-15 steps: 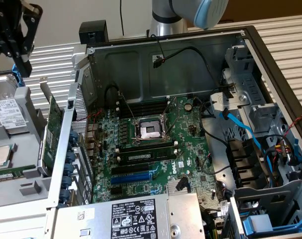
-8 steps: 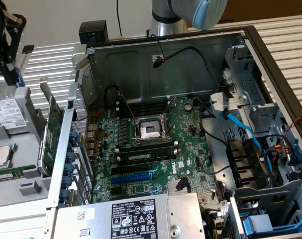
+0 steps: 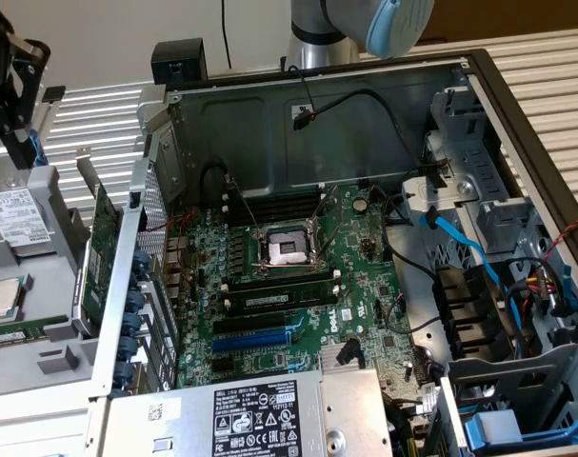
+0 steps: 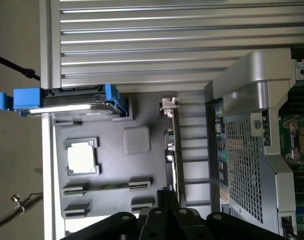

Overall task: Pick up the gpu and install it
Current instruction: 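Reach for the gpu, then pick up the gpu and move the gpu toward the slot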

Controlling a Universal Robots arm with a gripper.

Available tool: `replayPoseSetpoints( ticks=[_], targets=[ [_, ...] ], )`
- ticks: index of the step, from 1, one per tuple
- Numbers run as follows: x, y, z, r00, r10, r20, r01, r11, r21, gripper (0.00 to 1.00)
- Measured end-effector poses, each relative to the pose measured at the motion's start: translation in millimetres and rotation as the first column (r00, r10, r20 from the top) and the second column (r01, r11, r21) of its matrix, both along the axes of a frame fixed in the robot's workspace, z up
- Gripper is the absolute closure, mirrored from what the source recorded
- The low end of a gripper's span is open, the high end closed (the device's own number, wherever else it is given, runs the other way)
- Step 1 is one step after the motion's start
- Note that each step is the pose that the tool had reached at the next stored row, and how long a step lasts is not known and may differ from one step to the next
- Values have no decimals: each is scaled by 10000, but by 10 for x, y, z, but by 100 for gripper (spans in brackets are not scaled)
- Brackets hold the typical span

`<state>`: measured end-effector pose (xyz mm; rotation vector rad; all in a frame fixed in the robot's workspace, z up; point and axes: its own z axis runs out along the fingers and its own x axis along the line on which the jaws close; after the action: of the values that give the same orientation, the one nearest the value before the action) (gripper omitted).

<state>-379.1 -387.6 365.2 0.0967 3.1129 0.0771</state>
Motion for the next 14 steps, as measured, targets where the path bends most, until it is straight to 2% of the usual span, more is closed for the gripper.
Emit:
replayPoseSetpoints(
  ticks=[2, 14],
  targets=[
    [-2, 15, -9, 10000, -1, 1, 1, 10000, 1, 89],
    [-3, 16, -9, 10000, 0, -2, 0, 10000, 1, 89]
  ],
)
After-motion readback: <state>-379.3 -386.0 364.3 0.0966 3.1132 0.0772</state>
